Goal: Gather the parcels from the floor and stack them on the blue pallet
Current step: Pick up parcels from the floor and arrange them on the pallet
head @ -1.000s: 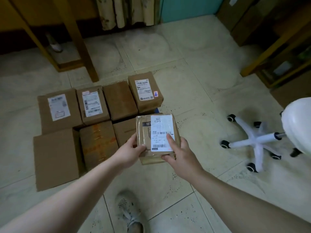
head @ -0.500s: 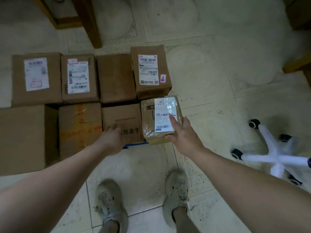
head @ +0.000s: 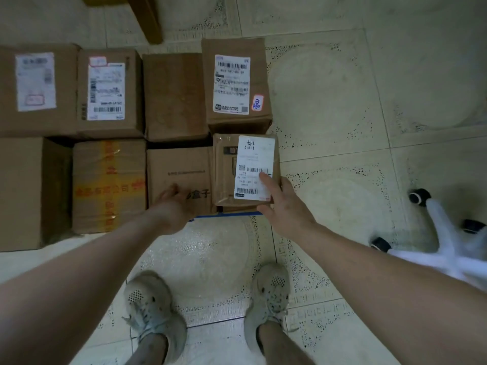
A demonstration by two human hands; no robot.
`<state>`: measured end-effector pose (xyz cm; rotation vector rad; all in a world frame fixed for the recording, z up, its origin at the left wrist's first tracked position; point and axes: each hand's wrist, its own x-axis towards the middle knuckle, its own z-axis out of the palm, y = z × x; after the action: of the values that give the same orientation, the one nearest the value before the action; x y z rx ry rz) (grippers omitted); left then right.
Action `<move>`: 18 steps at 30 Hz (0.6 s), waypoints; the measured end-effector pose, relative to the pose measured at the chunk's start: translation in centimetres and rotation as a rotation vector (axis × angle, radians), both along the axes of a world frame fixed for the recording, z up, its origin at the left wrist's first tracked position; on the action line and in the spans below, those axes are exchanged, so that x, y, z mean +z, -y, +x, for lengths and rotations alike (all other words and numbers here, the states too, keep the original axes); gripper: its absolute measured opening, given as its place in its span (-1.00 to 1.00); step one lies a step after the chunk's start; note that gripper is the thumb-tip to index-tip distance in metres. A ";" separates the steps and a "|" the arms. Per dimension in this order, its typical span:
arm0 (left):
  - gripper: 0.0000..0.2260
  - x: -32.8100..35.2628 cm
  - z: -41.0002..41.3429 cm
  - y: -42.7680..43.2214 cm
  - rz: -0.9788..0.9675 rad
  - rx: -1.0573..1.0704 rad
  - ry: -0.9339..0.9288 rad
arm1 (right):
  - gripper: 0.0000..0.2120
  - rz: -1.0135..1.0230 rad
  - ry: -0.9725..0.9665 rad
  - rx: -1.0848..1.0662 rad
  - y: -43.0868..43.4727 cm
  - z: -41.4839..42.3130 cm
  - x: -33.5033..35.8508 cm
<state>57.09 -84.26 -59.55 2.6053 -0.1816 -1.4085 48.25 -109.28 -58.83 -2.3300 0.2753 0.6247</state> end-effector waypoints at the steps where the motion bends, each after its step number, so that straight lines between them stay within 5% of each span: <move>1: -0.50 0.0 0.2 0.0 -0.019 0.010 0.016 | -0.32 -0.002 -0.021 0.005 0.0 0.2 0.1; 7: -0.43 2.2 0.4 -0.9 0.009 0.034 0.090 | -0.20 -0.099 -0.217 0.027 0.1 1.0 1.7; 18: -0.39 13.4 1.2 -7.2 -0.005 0.301 0.215 | -0.27 -0.271 -0.176 0.168 -3.4 5.9 13.4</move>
<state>58.30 -77.05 -46.10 2.6378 0.1734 -1.0270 54.13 -105.90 -45.40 -2.5792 0.2597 0.9279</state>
